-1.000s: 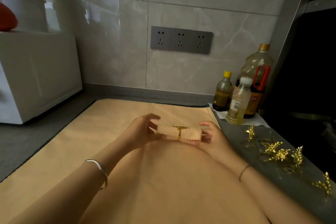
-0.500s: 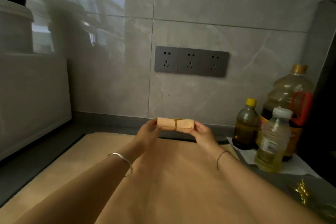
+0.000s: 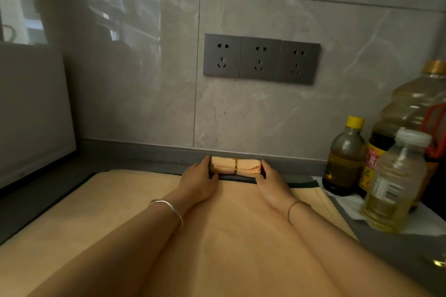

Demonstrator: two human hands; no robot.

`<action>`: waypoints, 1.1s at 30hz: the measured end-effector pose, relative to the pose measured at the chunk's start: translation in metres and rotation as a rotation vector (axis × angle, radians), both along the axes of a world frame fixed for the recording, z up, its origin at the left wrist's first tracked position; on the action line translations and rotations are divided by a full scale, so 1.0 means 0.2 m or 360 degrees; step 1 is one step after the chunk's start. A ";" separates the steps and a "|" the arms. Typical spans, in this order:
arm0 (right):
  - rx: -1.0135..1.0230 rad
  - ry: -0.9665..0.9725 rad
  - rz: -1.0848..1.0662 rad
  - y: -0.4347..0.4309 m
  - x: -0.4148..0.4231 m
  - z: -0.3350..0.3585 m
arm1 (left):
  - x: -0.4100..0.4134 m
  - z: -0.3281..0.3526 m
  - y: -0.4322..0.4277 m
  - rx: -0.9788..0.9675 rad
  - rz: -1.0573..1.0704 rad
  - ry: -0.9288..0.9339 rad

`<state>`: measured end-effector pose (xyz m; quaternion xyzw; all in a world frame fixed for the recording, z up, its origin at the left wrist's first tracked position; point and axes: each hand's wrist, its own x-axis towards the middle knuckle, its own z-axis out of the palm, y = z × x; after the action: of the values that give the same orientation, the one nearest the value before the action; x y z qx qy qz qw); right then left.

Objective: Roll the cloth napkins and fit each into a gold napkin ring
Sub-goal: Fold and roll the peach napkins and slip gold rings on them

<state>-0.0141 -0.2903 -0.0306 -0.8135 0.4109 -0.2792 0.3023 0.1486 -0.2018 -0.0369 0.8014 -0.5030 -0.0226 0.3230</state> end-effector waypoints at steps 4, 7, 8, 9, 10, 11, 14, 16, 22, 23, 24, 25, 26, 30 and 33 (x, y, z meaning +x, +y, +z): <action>-0.0035 0.0095 -0.0011 0.07 -0.08 0.06 | -0.06 0.00 0.10 0.0057 0.0017 -0.0103; -0.0124 0.0245 0.0037 0.17 -0.22 0.09 | -0.14 -0.02 0.24 0.0303 -0.0063 -0.0331; -0.0158 0.0321 0.0080 0.22 -0.26 0.08 | -0.18 -0.02 0.30 0.0368 -0.0118 -0.0378; -0.0176 0.0391 0.0127 0.28 -0.32 0.07 | -0.22 -0.02 0.38 0.0432 -0.0170 -0.0390; -0.0164 0.0445 0.0166 0.34 -0.37 0.05 | -0.26 -0.01 0.45 0.0482 -0.0214 -0.0378; -0.0134 0.0491 0.0194 0.41 -0.42 0.04 | -0.31 0.01 0.53 0.0520 -0.0253 -0.0366; -0.0175 0.0627 0.0248 0.58 -0.56 -0.01 | -0.43 0.04 0.75 0.0595 -0.0349 -0.0376; -0.0217 0.0653 0.0288 0.71 -0.66 -0.01 | -0.52 0.06 0.90 0.0653 -0.0401 -0.0387; -0.0338 0.0755 0.0447 1.12 -0.93 0.00 | -0.75 0.07 1.31 0.0716 -0.0497 -0.0406; -0.0355 0.0769 0.0478 1.18 -0.96 0.01 | -0.79 0.07 1.37 0.0708 -0.0505 -0.0411; -0.0369 0.0779 0.0513 1.25 -1.00 0.01 | -0.83 0.07 1.44 0.0705 -0.0518 -0.0415; -0.0389 0.0780 0.0551 1.32 -1.03 0.02 | -0.87 0.07 1.50 0.0699 -0.0540 -0.0423; -0.0402 0.0783 0.0595 1.39 -1.06 0.02 | -0.90 0.07 1.56 0.0693 -0.0570 -0.0422; -0.0431 0.0813 0.0811 1.62 -1.19 0.05 | -0.99 0.07 1.74 0.0710 -0.0734 -0.0400; -0.0467 0.0841 0.0912 1.71 -1.26 0.05 | -1.04 0.08 1.84 0.0747 -0.0839 -0.0363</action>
<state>-0.2662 0.0516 -0.0203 -0.9731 0.1873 -0.0211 0.1327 -0.0591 0.1656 -0.0199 0.6939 -0.7060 -0.1305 0.0552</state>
